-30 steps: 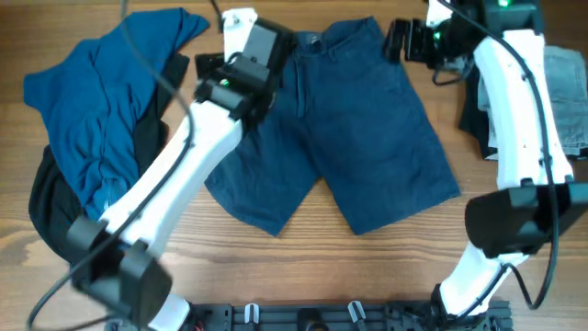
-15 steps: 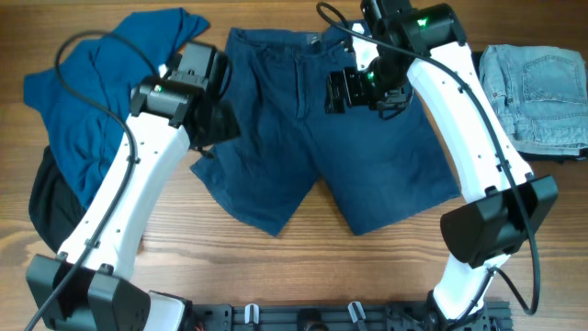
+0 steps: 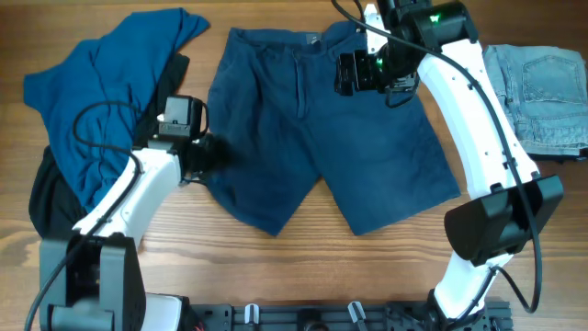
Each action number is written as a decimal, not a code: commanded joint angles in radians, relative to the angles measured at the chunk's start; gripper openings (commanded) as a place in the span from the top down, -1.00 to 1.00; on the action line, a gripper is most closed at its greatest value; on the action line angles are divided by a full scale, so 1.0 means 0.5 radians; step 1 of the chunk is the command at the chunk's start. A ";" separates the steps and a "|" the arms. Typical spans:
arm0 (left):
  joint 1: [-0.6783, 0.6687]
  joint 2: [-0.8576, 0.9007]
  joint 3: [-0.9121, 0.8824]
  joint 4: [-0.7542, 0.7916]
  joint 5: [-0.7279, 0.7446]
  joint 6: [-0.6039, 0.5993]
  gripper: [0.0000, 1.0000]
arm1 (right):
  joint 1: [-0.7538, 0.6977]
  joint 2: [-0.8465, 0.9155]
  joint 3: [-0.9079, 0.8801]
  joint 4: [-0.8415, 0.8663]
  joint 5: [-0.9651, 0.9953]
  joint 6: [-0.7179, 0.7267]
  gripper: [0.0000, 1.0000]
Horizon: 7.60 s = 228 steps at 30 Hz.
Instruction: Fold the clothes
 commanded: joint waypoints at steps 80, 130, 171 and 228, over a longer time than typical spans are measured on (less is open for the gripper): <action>0.160 -1.054 -0.056 -0.363 -0.114 -0.227 -0.99 | -0.089 0.034 -1.311 0.620 0.166 0.518 0.91; 0.161 -0.815 -0.056 -0.012 -0.130 -0.009 -0.99 | -0.458 0.434 -0.043 0.549 -0.308 0.017 -0.99; 0.575 -0.816 -0.056 0.071 -0.085 0.285 -0.99 | 0.096 0.342 -1.266 0.396 0.204 0.706 0.92; 0.575 -0.816 -0.056 0.101 -0.045 0.288 -1.00 | -0.412 -0.574 -1.271 0.649 0.567 0.334 -0.50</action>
